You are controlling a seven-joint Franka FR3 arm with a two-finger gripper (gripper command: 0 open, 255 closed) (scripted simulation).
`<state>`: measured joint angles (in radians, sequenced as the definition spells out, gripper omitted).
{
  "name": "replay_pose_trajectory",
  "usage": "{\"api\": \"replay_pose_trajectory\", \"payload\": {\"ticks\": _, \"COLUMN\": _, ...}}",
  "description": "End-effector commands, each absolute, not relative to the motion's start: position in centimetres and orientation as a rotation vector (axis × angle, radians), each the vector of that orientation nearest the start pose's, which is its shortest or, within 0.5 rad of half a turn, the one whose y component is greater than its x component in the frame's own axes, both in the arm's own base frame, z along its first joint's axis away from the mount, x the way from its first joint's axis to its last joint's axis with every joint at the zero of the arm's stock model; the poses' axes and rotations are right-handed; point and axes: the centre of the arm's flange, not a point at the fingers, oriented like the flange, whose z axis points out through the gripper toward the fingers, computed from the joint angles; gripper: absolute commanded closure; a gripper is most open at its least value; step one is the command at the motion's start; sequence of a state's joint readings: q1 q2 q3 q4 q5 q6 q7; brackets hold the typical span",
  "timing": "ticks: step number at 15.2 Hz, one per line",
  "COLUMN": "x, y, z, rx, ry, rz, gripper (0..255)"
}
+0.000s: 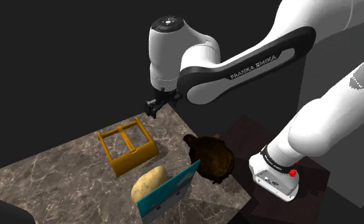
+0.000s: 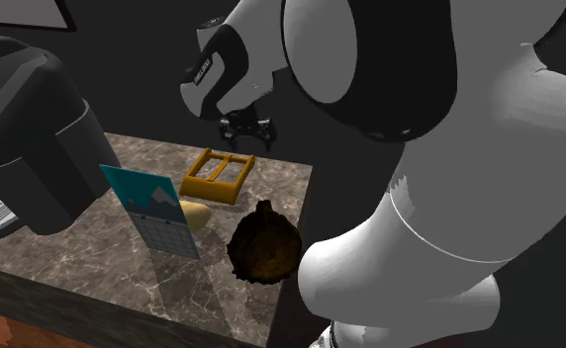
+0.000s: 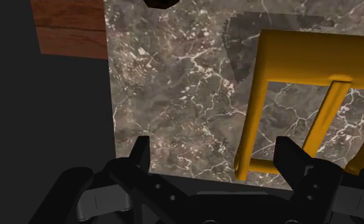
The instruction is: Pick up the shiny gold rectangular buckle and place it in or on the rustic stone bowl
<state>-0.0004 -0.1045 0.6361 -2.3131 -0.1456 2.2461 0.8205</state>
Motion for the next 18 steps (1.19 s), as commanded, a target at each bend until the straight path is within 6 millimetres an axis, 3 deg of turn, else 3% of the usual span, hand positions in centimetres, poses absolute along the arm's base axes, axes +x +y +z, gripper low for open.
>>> {"api": "replay_pose_trajectory", "payload": {"ticks": 1, "x": 41.5, "y": 31.4, "z": 36.4, "rx": -3.25, "ry": 0.169, "rz": -0.214, "gripper": 0}}
{"api": "replay_pose_trajectory", "payload": {"ticks": 14, "x": 47.6, "y": 43.4, "z": 25.9, "rx": -3.241, "ry": 0.226, "rz": -0.239, "gripper": 0}}
{"api": "replay_pose_trajectory", "payload": {"ticks": 18, "x": 47.9, "y": 43.4, "z": 24.1, "rx": -3.241, "ry": 0.227, "rz": -0.239, "gripper": 0}}
